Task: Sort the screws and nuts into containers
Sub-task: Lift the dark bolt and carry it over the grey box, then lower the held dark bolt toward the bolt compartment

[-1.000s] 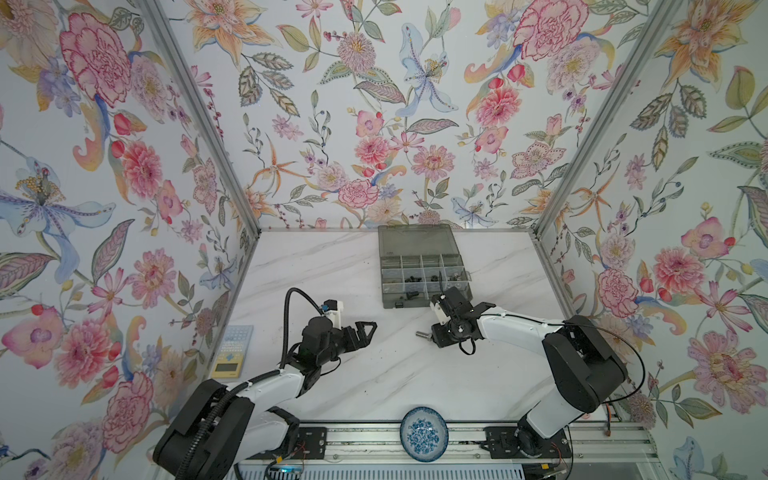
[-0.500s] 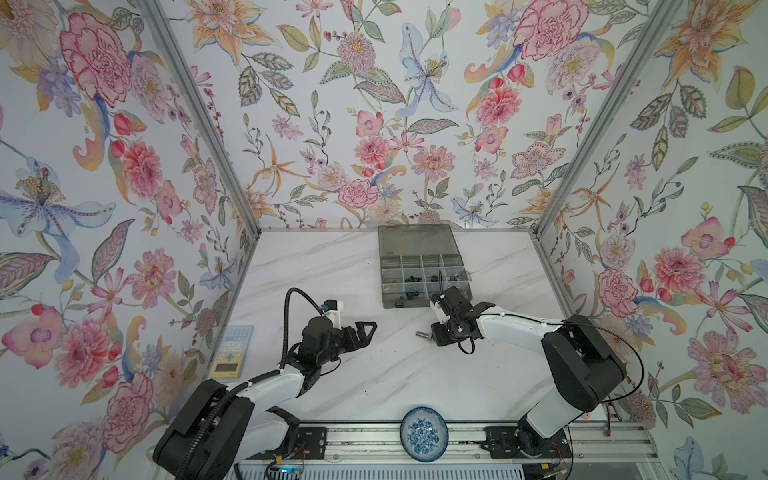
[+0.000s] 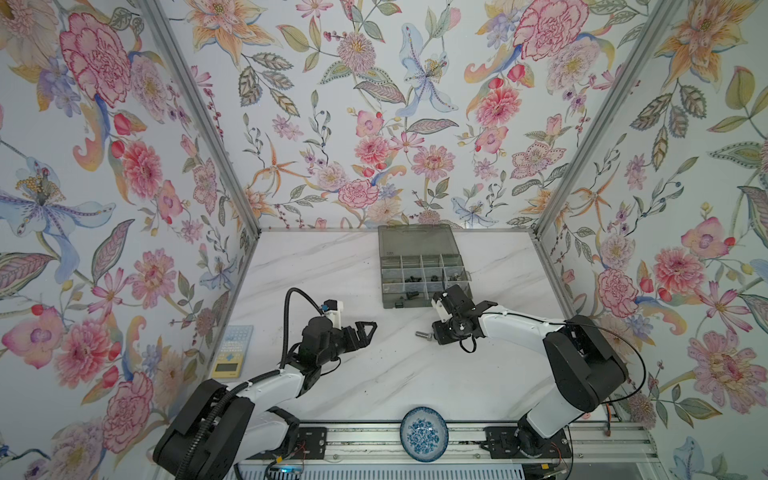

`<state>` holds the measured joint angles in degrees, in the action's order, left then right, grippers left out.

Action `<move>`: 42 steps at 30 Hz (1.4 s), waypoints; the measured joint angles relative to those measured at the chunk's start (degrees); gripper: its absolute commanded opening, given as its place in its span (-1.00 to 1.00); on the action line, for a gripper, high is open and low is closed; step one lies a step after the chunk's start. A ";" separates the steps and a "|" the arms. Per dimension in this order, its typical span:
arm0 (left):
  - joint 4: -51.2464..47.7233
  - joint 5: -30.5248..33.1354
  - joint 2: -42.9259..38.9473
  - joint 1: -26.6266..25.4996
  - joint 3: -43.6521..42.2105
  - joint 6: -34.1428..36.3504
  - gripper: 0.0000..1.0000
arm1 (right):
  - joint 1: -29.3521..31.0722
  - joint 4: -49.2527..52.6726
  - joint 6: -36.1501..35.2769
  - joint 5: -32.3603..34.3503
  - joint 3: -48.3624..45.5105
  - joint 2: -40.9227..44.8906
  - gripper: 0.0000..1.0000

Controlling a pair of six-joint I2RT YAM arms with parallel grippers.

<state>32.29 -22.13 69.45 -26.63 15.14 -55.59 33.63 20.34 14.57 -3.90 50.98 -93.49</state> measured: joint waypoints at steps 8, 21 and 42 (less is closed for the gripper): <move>0.11 0.00 0.22 0.00 0.00 0.00 0.99 | -0.85 2.82 -2.86 -0.83 2.97 3.80 -0.92; 0.48 -0.02 0.42 0.00 0.00 0.00 0.99 | -2.27 5.62 -11.15 -1.07 21.11 -3.21 -0.90; 1.46 0.00 0.13 0.00 -0.02 -0.44 0.99 | -2.54 7.54 -13.18 -0.52 33.55 -18.05 -0.62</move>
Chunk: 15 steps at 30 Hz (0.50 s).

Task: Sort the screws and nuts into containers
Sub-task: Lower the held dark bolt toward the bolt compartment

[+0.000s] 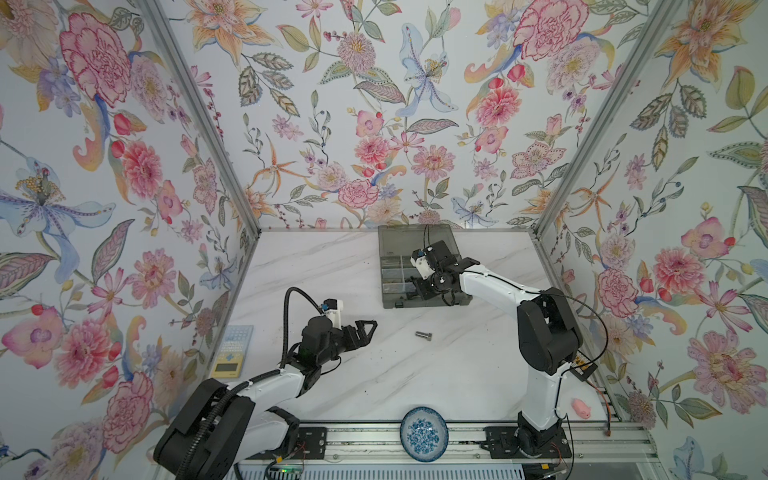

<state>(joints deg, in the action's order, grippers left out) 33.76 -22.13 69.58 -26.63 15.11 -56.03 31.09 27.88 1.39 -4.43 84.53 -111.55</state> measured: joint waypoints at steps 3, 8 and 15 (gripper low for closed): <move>0.00 0.00 0.00 0.00 0.00 0.00 0.99 | 0.00 0.02 -0.17 0.22 0.85 -0.59 -0.61; 0.00 0.00 0.00 0.00 0.00 0.00 0.99 | 0.00 0.68 -0.55 0.42 2.43 -2.56 -0.59; 0.00 0.00 -0.15 0.00 -0.37 0.00 0.99 | 0.00 1.49 -1.09 0.48 3.32 -3.32 -0.14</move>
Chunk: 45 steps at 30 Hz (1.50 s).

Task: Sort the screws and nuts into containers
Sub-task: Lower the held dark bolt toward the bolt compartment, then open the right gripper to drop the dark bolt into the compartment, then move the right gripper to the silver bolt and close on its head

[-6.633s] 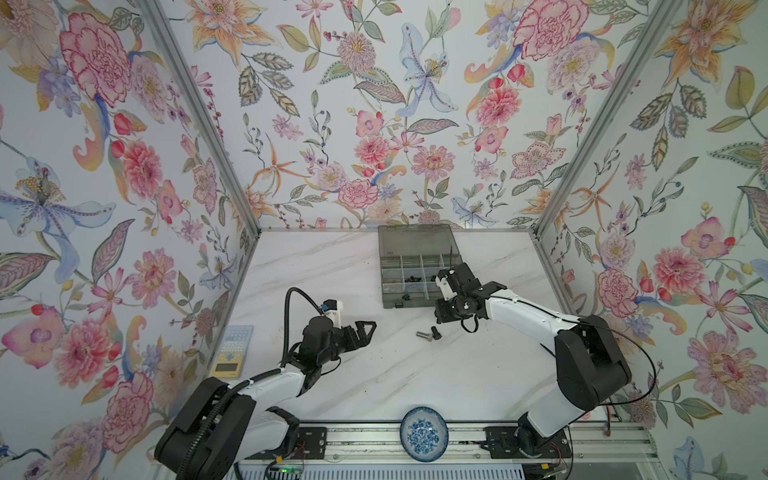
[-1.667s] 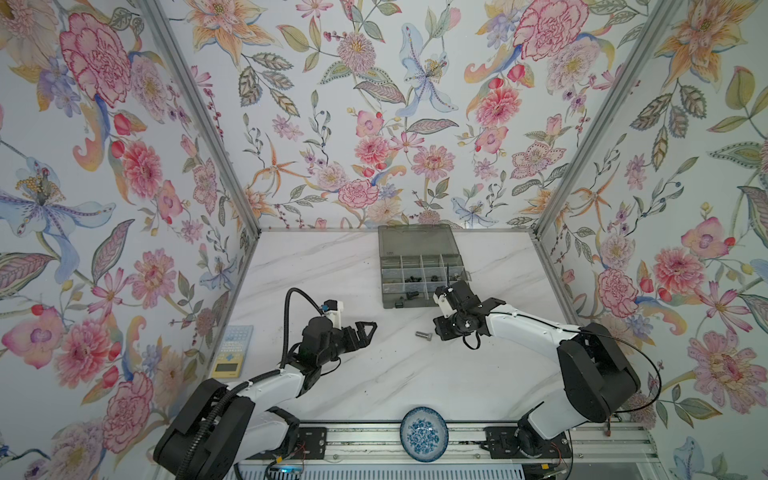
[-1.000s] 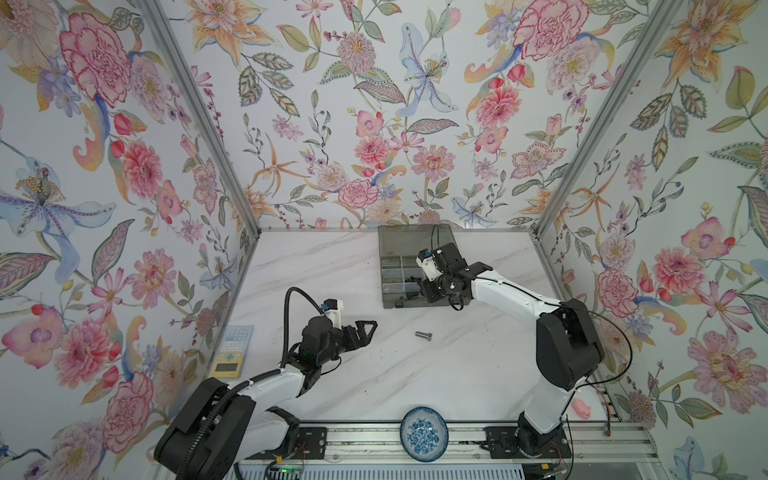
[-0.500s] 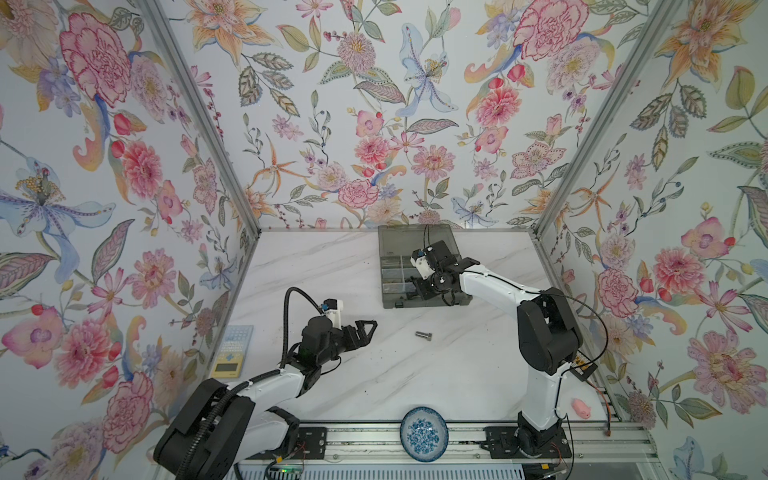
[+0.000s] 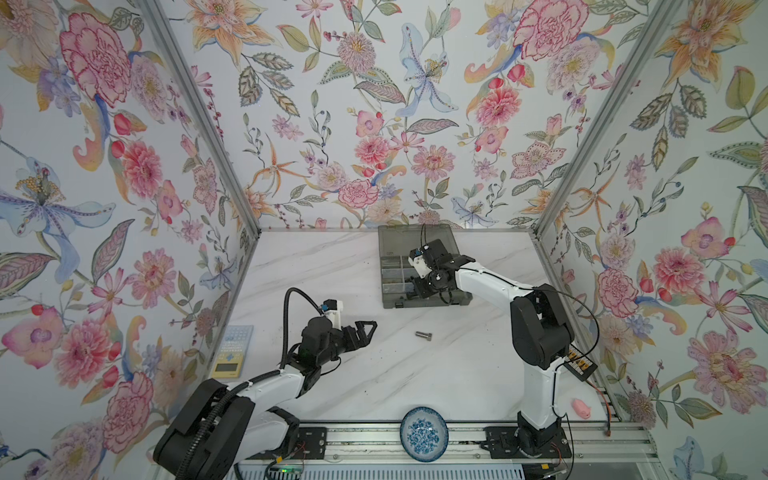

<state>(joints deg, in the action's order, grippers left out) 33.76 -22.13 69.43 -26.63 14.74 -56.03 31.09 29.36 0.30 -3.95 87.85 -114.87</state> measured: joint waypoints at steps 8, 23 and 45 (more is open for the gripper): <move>0.00 0.00 0.00 0.00 -0.02 0.00 0.99 | 0.00 0.07 0.04 0.13 0.02 0.09 -0.04; 0.22 0.00 0.15 0.00 -0.09 0.00 0.99 | 1.36 0.02 0.13 -2.95 -18.51 17.70 0.13; 1.07 -0.17 1.46 0.00 -0.09 -0.02 0.99 | 5.29 -0.04 -4.07 -4.55 -26.91 14.56 0.21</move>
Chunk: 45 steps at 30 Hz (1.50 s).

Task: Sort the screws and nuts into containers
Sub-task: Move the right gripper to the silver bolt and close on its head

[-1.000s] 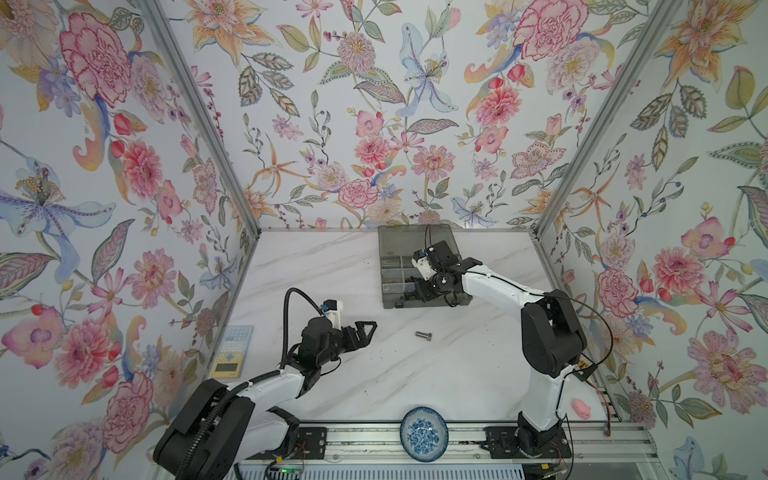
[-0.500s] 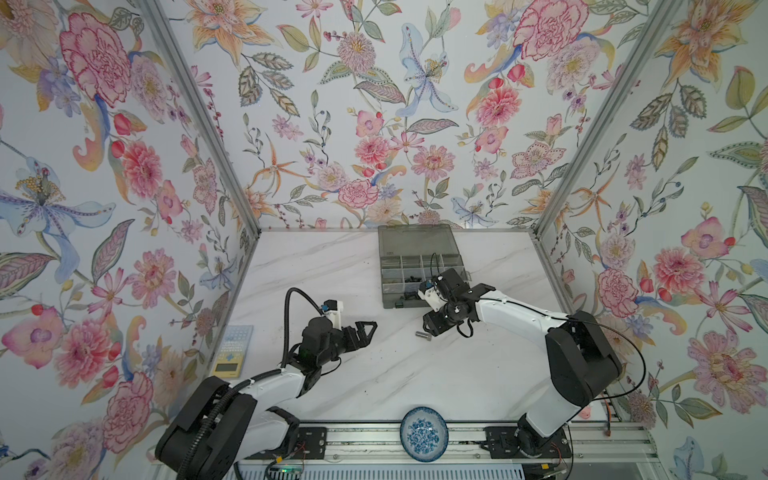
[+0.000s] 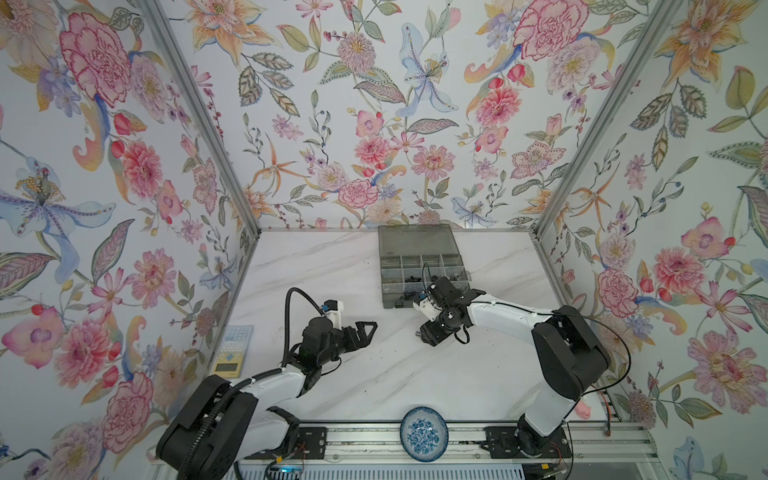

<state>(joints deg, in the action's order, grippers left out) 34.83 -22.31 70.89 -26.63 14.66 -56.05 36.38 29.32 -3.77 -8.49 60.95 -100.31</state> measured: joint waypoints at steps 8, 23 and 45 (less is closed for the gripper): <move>-0.02 0.00 0.00 0.00 0.00 0.00 0.99 | 3.23 0.02 -0.13 -0.11 -0.04 -0.92 0.16; -0.02 0.00 -0.02 0.00 0.00 0.00 0.99 | 3.26 -0.50 -0.11 0.15 -0.26 -1.44 -0.05; -0.04 0.00 -0.20 0.00 0.00 0.02 0.99 | 3.30 -1.73 0.20 -0.11 -0.22 -1.68 -0.92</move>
<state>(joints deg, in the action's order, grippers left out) 34.79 -22.31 70.70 -26.63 14.66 -56.03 39.68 27.59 -3.57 -8.60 60.73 -102.00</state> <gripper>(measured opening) 0.994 0.248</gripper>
